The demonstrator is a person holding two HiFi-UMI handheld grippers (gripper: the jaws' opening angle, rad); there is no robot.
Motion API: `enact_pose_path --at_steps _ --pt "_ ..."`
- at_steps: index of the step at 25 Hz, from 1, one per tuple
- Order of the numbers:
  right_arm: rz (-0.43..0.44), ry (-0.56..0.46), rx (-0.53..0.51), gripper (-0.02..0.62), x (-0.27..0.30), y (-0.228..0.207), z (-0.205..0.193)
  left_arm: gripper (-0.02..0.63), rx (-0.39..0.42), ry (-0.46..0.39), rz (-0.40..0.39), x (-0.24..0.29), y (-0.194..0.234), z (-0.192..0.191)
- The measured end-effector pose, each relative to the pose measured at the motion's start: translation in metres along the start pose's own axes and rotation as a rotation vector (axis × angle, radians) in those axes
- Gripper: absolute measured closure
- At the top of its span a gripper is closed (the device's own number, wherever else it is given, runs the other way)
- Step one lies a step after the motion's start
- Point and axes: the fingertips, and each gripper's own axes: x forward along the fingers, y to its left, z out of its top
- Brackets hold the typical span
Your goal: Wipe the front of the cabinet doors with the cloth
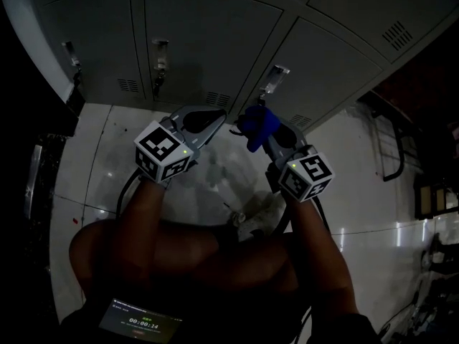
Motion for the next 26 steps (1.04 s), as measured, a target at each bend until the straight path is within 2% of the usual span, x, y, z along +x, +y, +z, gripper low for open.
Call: enact_pose_path --at_steps 5,26 --pt "0.048 0.016 -0.024 0.523 0.008 0.017 -0.007 0.601 -0.002 0.013 0.009 -0.001 0.001 -0.004" --pt "0.048 0.019 -0.017 0.523 0.006 0.014 -0.007 0.601 -0.007 0.033 0.009 -0.002 -0.002 -0.012"
